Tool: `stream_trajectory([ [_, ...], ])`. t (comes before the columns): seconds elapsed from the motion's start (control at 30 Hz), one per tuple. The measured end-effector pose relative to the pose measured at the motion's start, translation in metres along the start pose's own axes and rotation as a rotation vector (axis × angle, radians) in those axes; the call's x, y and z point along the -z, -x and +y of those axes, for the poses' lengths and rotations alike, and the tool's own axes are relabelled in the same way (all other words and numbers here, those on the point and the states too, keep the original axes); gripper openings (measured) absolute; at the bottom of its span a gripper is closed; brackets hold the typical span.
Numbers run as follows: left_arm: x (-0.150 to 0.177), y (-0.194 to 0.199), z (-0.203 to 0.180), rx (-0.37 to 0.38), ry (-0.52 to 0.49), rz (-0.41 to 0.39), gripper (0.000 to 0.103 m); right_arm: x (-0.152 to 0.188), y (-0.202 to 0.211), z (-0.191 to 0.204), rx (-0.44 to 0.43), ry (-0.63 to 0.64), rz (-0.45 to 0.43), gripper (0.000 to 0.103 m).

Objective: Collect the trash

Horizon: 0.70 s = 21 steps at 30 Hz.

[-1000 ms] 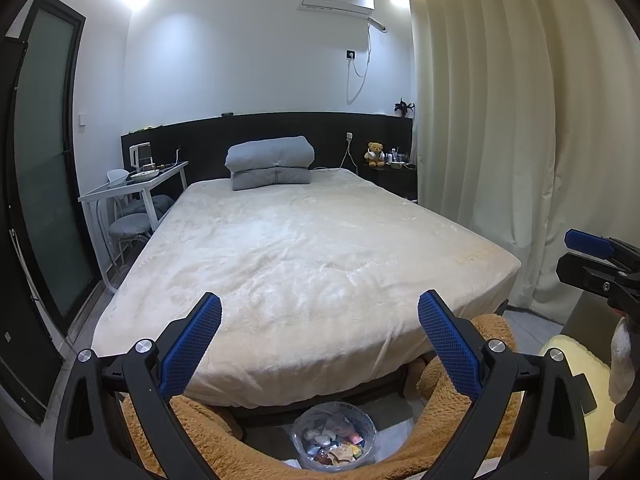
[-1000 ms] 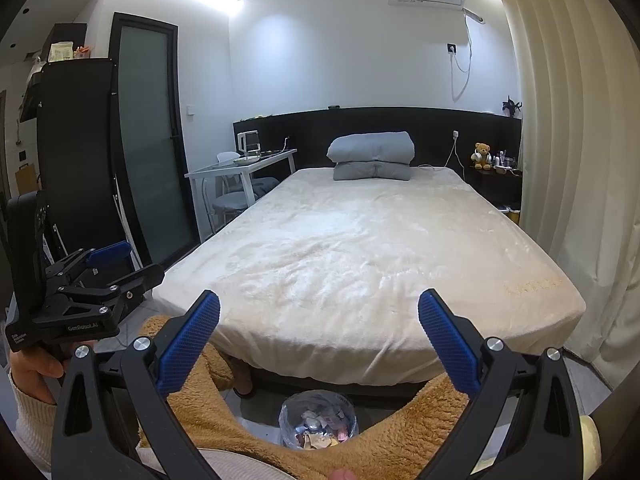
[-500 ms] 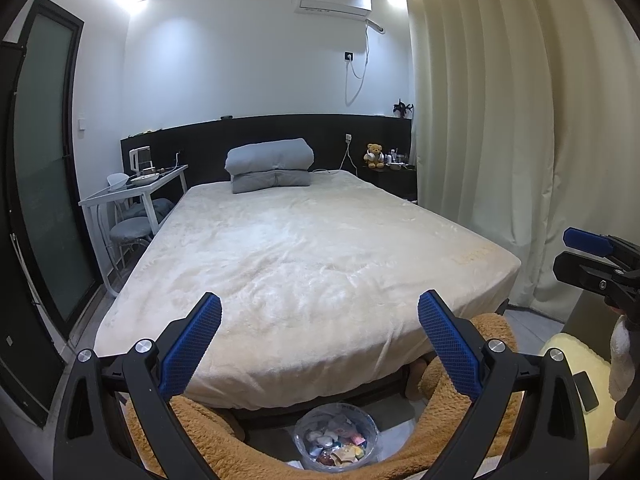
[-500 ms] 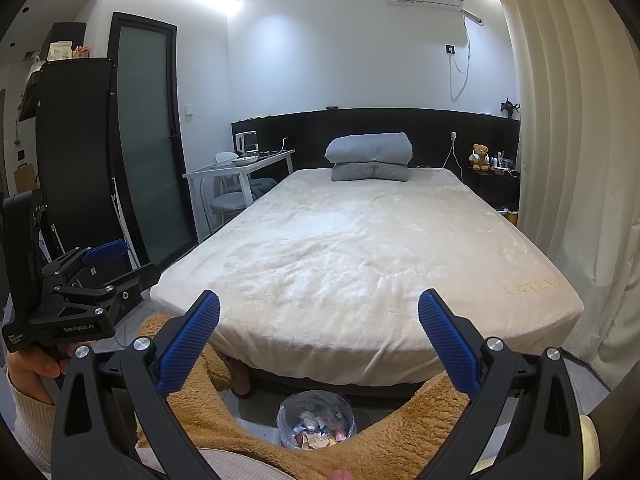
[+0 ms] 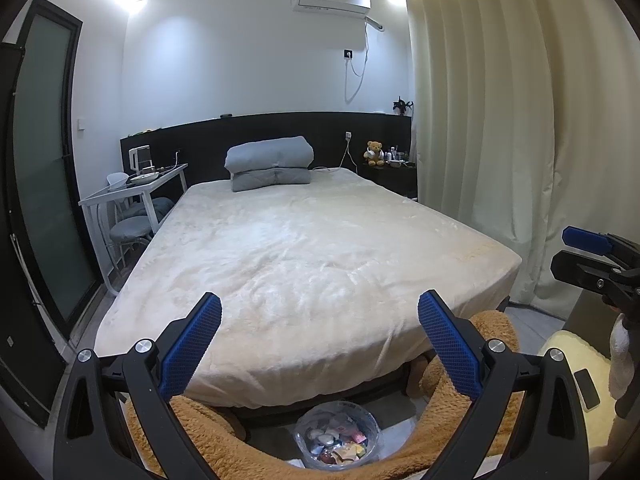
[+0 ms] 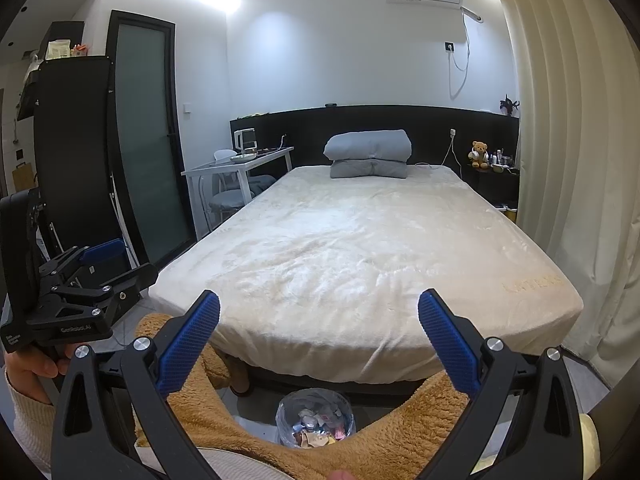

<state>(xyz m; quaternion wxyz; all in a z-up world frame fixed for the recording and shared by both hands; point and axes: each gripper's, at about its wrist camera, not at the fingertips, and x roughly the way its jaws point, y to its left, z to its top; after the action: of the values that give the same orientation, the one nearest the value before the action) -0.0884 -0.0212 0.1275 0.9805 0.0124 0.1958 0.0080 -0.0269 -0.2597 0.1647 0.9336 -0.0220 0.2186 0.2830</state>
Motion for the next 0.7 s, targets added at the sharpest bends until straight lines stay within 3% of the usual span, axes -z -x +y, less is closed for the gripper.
stream_trajectory([
  [0.7, -0.0018, 0.0013, 0.0032, 0.003, -0.013, 0.007, 0.097, 0.0029, -0.0013, -0.005, 0.0, 0.001, 0.004, 0.098],
])
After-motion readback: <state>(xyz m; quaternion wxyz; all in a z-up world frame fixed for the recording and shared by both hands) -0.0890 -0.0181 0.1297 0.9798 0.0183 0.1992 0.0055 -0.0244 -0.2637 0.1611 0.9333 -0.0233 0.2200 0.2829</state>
